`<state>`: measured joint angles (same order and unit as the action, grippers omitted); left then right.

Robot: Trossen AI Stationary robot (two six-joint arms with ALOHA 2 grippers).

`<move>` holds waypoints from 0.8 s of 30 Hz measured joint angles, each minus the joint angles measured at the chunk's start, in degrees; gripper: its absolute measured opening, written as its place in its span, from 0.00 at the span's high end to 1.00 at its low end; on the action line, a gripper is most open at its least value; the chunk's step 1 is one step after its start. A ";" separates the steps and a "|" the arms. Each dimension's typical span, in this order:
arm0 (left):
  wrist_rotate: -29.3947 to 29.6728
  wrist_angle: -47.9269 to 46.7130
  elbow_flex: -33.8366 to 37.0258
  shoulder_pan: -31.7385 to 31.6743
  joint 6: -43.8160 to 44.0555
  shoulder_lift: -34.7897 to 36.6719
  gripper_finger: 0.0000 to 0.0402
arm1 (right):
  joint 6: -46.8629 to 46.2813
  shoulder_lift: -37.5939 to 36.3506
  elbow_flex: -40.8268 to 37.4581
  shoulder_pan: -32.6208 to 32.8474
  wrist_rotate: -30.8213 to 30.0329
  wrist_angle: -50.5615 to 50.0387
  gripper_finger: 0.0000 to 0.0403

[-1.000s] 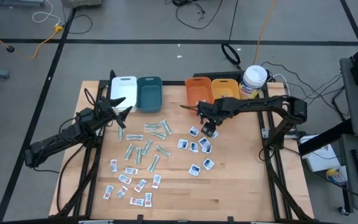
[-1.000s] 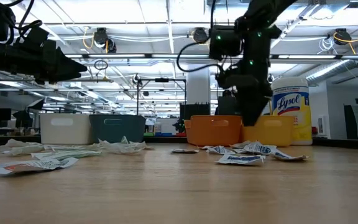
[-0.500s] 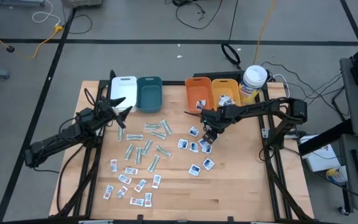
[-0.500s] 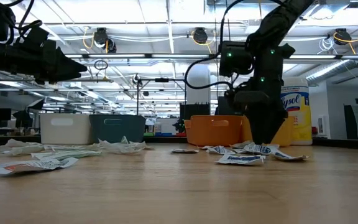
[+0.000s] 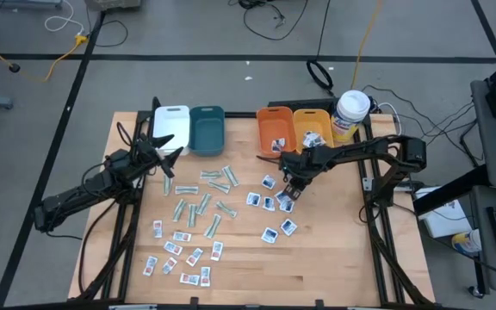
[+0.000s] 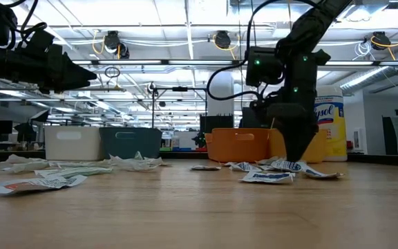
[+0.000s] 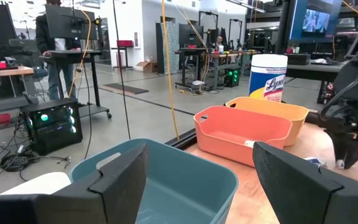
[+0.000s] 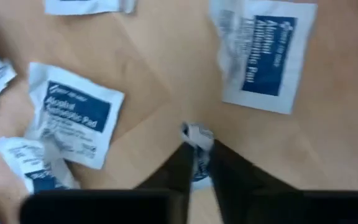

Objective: Pick & Place First Aid Supplies
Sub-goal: Put the alcohol pad into the orange bin

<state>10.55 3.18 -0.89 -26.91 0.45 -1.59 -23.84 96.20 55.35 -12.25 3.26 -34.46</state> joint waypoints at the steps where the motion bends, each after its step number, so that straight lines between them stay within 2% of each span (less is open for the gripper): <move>1: 0.00 0.00 0.00 0.01 0.00 -0.01 0.26 | 0.94 0.01 0.16 0.00 0.03 -0.12 0.96; 8: 0.01 0.00 0.01 0.01 0.00 0.00 0.26 | 4.51 -0.46 6.19 0.00 -0.19 -6.18 0.99; 17: 0.00 0.00 0.01 -0.01 0.01 -0.01 0.26 | 17.82 -0.46 18.73 -1.38 -0.48 -21.09 0.99; 24: 0.00 0.00 0.01 0.01 0.01 -0.02 0.26 | 27.72 -0.46 29.11 -4.10 -7.95 -28.58 1.00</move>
<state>10.55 3.18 -0.88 -26.90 0.46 -1.61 3.88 95.74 84.47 -16.35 -4.70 -63.03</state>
